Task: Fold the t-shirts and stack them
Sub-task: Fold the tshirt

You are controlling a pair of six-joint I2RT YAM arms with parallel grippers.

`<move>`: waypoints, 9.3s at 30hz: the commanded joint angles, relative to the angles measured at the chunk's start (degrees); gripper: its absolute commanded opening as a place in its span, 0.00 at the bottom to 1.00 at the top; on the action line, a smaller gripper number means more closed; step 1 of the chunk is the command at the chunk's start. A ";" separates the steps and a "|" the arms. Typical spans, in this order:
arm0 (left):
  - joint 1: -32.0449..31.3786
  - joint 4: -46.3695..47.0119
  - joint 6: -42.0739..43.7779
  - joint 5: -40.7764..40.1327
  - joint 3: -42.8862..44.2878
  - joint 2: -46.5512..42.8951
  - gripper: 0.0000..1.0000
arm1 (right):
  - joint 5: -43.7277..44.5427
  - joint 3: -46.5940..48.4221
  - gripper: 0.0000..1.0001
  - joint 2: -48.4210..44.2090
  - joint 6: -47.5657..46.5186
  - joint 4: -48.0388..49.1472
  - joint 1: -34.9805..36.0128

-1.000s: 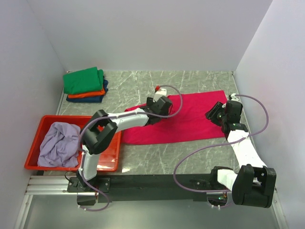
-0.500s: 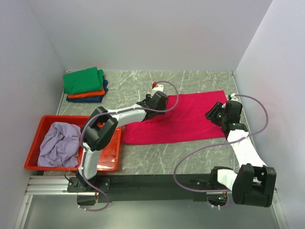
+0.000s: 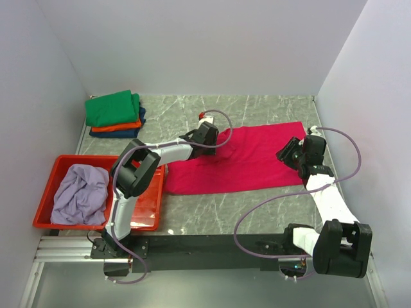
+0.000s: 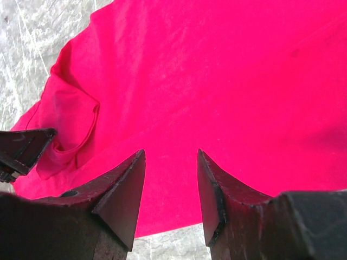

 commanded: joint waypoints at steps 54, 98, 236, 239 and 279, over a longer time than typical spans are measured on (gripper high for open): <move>-1.68 6.61 -2.43 1.40 -3.01 -3.93 0.21 | 0.92 0.82 0.50 2.58 -1.37 1.34 1.86; -2.12 4.76 -1.38 0.34 -3.36 -6.38 0.00 | 4.70 6.35 0.50 4.78 -2.25 -1.91 2.22; 7.99 -3.85 -8.94 7.81 -39.13 -58.42 0.00 | 25.18 34.31 0.00 33.70 -4.80 -11.14 -11.23; 7.99 -4.20 -9.20 7.46 -39.75 -58.33 0.01 | 25.36 33.43 0.00 32.91 -4.89 -11.23 -11.32; 14.14 -1.30 -3.05 0.69 -16.82 -25.47 0.59 | 24.66 29.82 0.53 35.80 -3.48 -7.45 -9.83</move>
